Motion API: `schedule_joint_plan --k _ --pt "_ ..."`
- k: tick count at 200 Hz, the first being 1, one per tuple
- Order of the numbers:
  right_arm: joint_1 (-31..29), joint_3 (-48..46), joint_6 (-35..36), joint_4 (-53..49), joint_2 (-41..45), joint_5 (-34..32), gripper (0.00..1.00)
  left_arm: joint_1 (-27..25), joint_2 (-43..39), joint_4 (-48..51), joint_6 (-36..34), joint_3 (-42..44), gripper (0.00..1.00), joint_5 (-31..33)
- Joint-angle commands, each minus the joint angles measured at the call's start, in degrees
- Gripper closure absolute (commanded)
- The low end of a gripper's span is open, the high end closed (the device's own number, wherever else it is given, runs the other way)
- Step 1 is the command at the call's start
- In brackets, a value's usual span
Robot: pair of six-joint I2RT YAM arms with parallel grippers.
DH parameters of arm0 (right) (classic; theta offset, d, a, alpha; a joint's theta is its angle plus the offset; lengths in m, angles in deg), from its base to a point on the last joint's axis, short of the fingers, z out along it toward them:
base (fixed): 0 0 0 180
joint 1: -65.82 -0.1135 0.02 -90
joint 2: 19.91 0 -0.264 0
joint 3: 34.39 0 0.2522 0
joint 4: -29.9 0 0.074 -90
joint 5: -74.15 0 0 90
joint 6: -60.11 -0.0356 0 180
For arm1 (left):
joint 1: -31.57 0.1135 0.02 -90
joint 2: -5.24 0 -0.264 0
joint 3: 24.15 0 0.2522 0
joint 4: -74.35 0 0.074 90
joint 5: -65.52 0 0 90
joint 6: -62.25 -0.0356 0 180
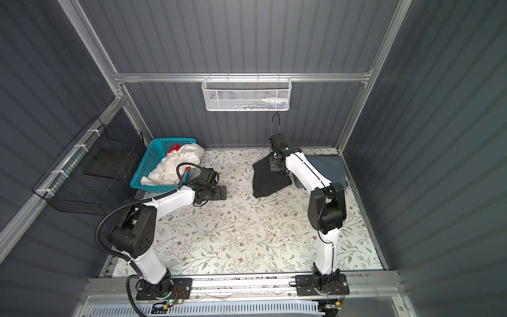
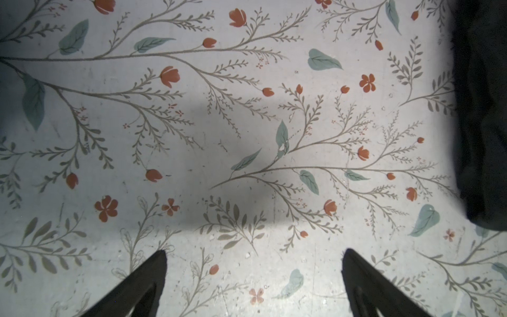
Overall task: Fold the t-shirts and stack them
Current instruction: 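Lift the black bundle with the right gripper while the left gripper releases and withdraws, then carry the black bundle with the right gripper onto the blue-grey shirt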
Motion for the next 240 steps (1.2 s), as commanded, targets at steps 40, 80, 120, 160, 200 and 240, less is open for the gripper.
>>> schedule_joint_plan --k 40,80,120,160,200,240 --pt "4.6 5.9 8.2 1.3 -0.9 -2.5 1.00 0.4 0.9 0.4 1.4 -0.4 0.00 -1.7" --pt "6.9 4.7 11.2 2.0 2.1 -3.1 1.00 0.4 1.6 0.1 1.7 -0.7 0.00 -2.6" --pt "10.3 2.7 12.4 2.5 4.9 -1.8 1.00 0.3 3.6 -0.6 1.9 -2.0 0.00 -5.0" --pt "13.5 1.3 13.5 4.7 6.9 -2.4 1.00 0.3 4.9 -1.2 2.3 -3.0 0.00 -6.8" --pt "17.0 0.0 15.4 8.4 7.0 -1.3 1.00 0.3 5.0 -1.1 2.0 -3.2 0.00 -6.8" --pt "20.4 -1.7 14.3 10.0 7.2 0.6 1.00 0.3 5.3 -0.9 1.9 -3.5 0.00 -6.5"
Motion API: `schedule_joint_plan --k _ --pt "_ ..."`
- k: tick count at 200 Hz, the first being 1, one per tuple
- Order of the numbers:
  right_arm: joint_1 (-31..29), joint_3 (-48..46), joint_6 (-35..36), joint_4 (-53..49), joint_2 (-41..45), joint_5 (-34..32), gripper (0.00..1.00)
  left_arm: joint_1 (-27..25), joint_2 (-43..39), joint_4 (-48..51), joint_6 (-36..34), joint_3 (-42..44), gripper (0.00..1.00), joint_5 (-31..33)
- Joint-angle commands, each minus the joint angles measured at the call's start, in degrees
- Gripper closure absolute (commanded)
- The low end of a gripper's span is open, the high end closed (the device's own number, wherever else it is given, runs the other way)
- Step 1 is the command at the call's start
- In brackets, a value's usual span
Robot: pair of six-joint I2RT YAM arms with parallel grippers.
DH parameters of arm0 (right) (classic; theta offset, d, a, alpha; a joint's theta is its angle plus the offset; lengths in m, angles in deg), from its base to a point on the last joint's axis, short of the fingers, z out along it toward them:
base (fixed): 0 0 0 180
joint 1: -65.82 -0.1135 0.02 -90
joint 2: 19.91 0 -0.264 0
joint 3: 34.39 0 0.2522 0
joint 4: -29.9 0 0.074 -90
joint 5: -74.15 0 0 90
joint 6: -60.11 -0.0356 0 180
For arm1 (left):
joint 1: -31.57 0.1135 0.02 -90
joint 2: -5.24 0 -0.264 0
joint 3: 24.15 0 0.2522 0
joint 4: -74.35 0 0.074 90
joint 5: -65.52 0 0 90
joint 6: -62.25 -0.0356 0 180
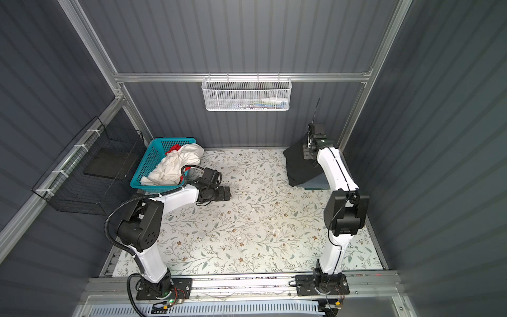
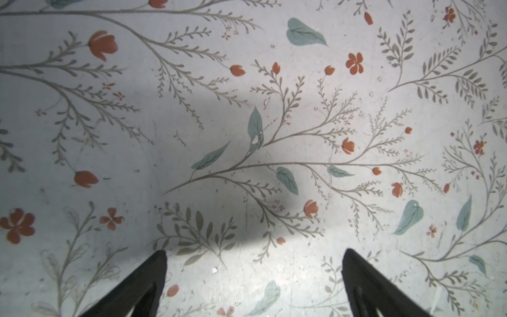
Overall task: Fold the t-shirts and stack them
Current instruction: 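Carry the black bundle with the right gripper onto the blue-grey shirt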
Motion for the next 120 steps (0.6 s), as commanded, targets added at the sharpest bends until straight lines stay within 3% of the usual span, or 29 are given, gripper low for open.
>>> schedule_joint_plan --k 1,50,85,120 --pt "2.2 -1.4 -0.2 5.0 1.6 1.1 1.00 0.3 0.9 0.1 0.4 -1.7 0.00 -0.5" --pt "7.3 -5.9 -3.5 9.0 2.9 4.4 1.00 0.3 1.6 0.1 0.3 -2.3 0.00 -0.9" --pt "8.8 -8.1 -1.4 12.6 1.8 0.9 1.00 0.3 2.2 0.1 0.4 -2.8 0.00 -1.2" --pt "11.0 -8.3 -4.0 13.7 0.8 0.5 1.00 0.3 2.3 0.3 0.2 -2.9 0.00 -1.1"
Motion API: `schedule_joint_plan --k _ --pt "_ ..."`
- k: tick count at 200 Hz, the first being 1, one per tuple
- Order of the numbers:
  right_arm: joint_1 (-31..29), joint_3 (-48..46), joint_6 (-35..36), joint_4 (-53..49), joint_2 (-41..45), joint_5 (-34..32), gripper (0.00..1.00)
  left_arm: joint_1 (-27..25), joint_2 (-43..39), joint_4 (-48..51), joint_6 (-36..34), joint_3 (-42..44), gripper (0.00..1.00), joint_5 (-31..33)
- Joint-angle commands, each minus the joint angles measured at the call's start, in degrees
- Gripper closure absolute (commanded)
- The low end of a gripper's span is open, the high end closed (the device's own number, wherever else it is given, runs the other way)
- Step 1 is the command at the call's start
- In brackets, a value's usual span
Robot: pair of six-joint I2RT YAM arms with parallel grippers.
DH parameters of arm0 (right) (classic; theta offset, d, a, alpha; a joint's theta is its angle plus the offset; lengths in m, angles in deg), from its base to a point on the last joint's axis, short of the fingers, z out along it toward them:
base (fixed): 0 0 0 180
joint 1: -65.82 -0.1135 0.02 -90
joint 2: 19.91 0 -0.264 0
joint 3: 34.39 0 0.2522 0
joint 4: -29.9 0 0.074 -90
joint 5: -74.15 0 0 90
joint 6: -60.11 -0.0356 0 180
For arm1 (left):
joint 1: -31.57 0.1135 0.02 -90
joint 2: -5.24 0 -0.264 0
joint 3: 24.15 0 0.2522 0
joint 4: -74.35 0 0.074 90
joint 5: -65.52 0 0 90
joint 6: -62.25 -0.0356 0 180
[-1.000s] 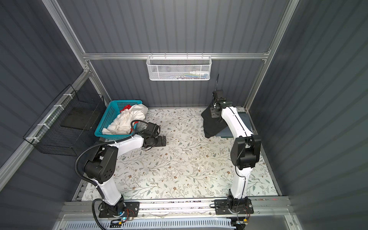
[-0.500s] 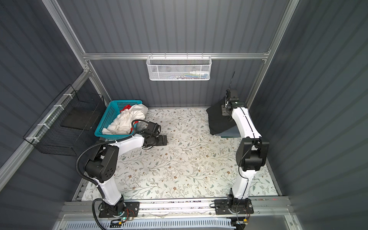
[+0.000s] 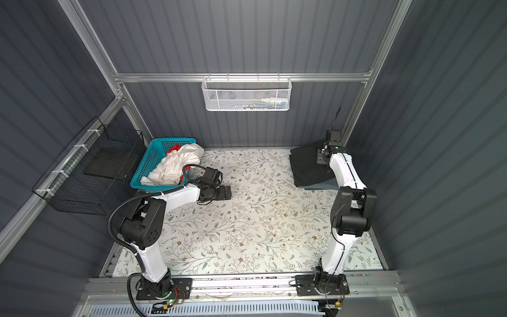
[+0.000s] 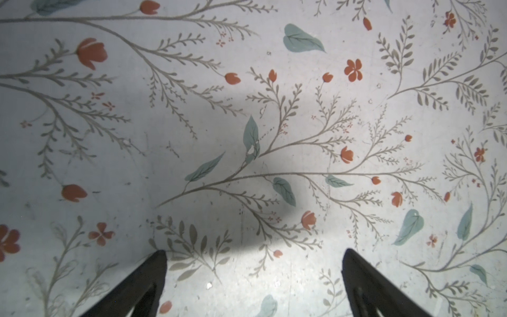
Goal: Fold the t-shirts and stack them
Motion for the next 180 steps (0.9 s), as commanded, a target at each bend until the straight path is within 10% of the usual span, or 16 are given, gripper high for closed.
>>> schedule_joint_plan --k 1,38,59,75,180 --pt "2.0 0.0 -2.0 4.7 0.8 -2.8 1.00 0.3 0.6 0.6 0.2 -1.5 0.00 -0.6" --pt "3.5 0.3 -4.8 3.2 -1.4 -3.8 0.98 0.4 0.9 0.7 0.2 -1.7 0.00 -0.5" --pt "4.2 0.6 -6.2 2.4 -2.3 -2.6 0.26 0.3 0.9 0.9 -0.1 -1.9 0.00 -0.4" --pt "4.3 1.4 -7.9 1.0 -2.5 -5.8 0.05 0.3 0.5 1.2 -0.6 -2.2 0.00 0.6" --pt "5.1 -13.5 -15.6 7.0 10.6 6.9 0.01 0.2 -15.4 -8.4 -3.4 8.2 0.00 10.6"
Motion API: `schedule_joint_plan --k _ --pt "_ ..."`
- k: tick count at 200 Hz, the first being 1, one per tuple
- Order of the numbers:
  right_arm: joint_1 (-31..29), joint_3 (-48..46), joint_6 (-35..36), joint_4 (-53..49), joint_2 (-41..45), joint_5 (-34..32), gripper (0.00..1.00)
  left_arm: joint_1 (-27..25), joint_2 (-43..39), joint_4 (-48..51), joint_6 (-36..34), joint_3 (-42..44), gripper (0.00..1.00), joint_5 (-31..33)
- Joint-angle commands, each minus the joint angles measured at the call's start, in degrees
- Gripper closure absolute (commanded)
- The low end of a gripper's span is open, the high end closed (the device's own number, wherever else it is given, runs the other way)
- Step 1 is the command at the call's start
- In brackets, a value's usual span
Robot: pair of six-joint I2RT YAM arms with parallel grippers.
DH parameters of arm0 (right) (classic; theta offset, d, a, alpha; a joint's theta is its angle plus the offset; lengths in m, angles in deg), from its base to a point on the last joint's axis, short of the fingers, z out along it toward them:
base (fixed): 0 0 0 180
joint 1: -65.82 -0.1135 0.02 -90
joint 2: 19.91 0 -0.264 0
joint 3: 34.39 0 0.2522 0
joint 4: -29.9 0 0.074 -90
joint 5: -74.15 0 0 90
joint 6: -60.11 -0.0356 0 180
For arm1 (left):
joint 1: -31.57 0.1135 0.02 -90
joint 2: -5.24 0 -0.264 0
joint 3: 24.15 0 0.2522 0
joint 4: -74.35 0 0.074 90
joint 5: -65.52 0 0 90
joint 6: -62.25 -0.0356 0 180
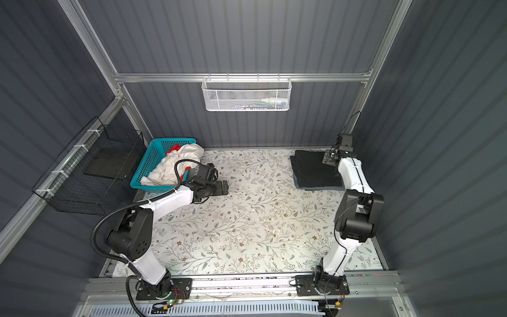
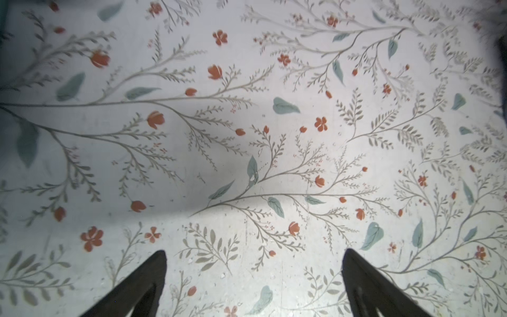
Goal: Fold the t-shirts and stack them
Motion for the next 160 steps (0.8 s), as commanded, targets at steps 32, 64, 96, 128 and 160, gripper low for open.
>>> schedule_joint_plan --k 32,64,96,128,160 --pt "-1.3 -17.6 -7.9 10.6 14.7 13.7 0.01 0.2 -12.8 -10.1 -6.1 11.0 0.00 11.9" --pt "-5.6 -30.9 -7.9 17.7 24.5 12.1 0.01 0.3 -17.6 -18.0 -11.4 18.2 0.00 21.2" --pt "-7.2 -45.4 -9.9 29.0 33.8 7.7 0.01 0.3 -20.6 -24.8 -16.0 24.9 0.00 26.6" --pt "-7.5 -58.5 -9.8 43.9 40.8 3.5 0.01 2.0 -23.9 -25.9 -14.7 29.6 0.00 33.9" --pt "-7.6 -61.3 -8.1 49.7 39.8 -2.3 0.01 4.3 -25.3 -33.1 -17.3 36.4 0.00 34.5"
